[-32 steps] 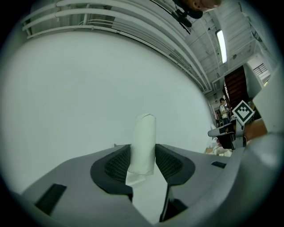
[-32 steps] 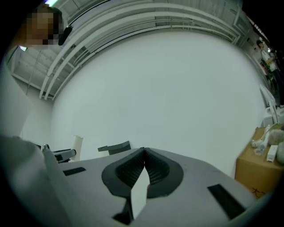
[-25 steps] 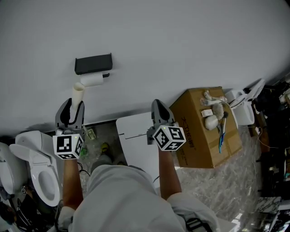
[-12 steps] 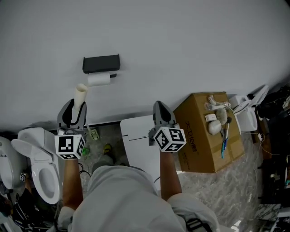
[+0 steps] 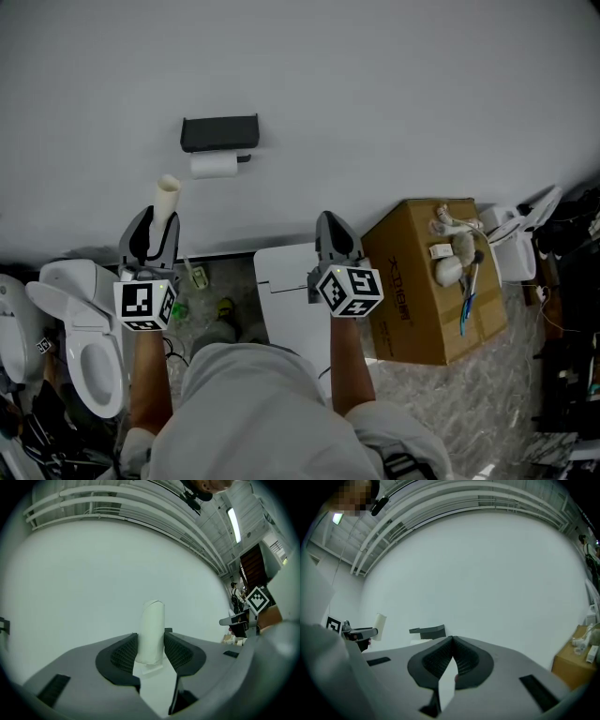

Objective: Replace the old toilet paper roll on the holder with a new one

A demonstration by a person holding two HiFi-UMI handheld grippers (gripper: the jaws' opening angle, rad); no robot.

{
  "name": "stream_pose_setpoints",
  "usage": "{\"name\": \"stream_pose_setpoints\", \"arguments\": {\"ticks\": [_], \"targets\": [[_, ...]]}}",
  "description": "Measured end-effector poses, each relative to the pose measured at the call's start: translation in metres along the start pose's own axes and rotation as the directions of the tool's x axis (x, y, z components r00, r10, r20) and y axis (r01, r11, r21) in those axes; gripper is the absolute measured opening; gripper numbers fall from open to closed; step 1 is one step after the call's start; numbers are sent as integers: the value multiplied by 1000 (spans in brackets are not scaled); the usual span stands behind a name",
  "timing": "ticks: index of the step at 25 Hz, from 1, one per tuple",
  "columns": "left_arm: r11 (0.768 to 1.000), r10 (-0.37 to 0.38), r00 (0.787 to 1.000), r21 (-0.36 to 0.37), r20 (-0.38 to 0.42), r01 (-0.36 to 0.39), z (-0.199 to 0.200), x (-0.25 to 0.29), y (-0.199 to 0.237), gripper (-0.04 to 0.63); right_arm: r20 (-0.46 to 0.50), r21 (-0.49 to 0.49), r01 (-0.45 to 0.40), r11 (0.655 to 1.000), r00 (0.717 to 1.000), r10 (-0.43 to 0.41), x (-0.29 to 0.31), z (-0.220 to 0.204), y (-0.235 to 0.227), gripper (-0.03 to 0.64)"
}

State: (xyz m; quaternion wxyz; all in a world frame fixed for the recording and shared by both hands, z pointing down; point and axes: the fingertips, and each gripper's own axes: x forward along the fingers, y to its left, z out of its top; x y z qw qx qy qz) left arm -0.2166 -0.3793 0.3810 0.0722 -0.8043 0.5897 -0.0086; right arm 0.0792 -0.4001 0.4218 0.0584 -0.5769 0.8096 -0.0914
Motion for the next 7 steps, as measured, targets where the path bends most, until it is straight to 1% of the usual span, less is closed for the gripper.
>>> {"name": "stream_pose_setpoints", "arguments": {"ticks": [7], "targets": [[1000,14,1000,-9,5,-14,0,3,6,199,-1,9,2,1000,1000,-2,7,0,-1,-8]]}}
